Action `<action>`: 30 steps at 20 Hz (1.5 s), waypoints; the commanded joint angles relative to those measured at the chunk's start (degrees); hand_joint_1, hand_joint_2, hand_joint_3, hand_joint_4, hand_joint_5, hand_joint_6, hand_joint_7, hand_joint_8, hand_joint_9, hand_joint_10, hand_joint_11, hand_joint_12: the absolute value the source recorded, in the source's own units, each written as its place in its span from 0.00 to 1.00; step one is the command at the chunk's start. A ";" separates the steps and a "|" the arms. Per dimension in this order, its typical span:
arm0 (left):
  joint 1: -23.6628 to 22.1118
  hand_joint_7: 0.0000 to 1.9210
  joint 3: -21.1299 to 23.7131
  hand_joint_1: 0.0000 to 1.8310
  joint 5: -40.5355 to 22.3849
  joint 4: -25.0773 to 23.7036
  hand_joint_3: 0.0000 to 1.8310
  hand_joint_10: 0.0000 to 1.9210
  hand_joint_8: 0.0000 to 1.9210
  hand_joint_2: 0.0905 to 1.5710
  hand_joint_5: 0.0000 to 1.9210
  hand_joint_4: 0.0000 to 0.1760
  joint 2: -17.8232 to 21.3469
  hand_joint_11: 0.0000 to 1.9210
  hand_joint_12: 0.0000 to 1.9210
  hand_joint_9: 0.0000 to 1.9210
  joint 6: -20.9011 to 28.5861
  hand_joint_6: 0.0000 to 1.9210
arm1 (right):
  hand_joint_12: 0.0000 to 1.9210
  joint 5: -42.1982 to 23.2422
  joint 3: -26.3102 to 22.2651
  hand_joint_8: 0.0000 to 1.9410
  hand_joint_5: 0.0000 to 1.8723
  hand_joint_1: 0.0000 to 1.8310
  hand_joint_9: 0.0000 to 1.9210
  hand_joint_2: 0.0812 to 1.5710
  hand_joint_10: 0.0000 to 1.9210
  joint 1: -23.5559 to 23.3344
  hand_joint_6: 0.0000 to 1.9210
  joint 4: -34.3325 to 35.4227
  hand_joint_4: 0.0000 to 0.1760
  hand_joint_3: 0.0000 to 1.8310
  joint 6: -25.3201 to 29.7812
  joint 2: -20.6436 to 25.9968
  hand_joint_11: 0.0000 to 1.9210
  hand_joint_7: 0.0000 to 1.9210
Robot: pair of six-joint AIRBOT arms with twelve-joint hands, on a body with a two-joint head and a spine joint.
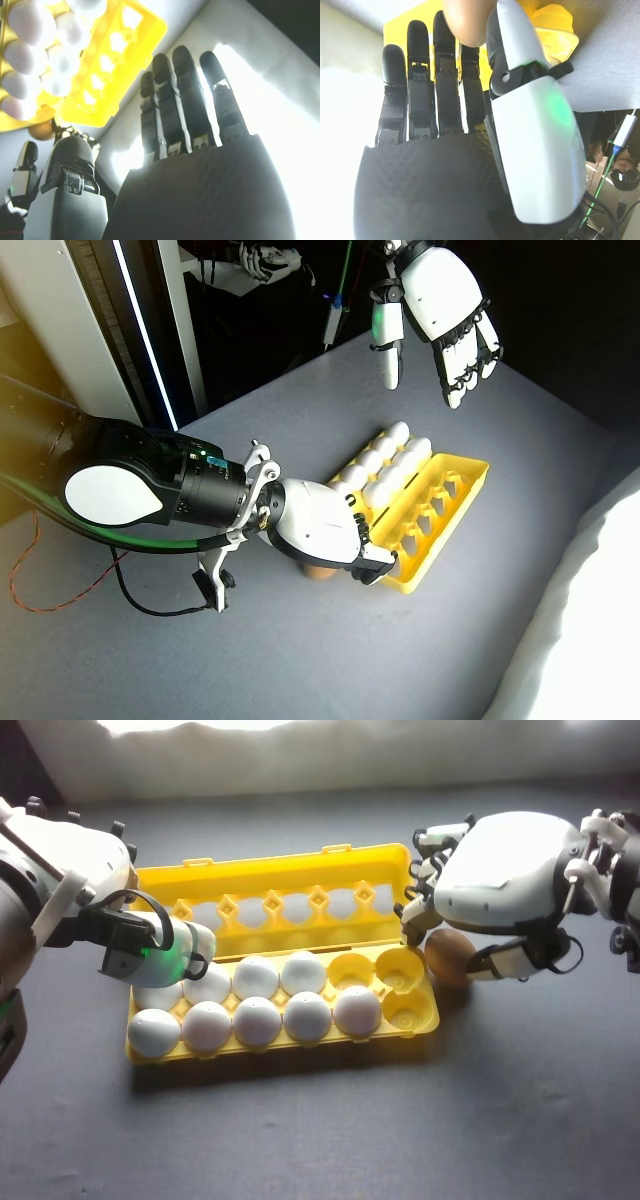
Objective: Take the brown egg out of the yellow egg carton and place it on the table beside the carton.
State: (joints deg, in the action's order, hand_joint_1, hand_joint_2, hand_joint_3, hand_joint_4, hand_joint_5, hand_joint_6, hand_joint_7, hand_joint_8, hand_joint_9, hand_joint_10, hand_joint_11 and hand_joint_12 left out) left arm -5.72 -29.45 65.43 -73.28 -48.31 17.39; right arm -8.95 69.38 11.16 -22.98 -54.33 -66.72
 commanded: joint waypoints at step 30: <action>-0.87 0.28 0.23 0.00 0.34 -5.04 0.00 0.00 0.00 0.80 0.23 0.00 1.08 0.01 0.40 0.25 0.47 0.00 | 0.79 -15.06 -7.05 0.05 0.27 0.55 0.17 0.71 0.38 -6.71 0.17 -49.95 0.00 0.00 56.55 21.02 0.00 0.33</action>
State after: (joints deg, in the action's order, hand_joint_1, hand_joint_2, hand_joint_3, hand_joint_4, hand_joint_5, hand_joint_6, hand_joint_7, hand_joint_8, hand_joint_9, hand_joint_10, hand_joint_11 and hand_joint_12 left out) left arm -5.85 -29.45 64.95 -73.19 -48.27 17.82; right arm -22.00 62.24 4.60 -74.85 1.93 -46.52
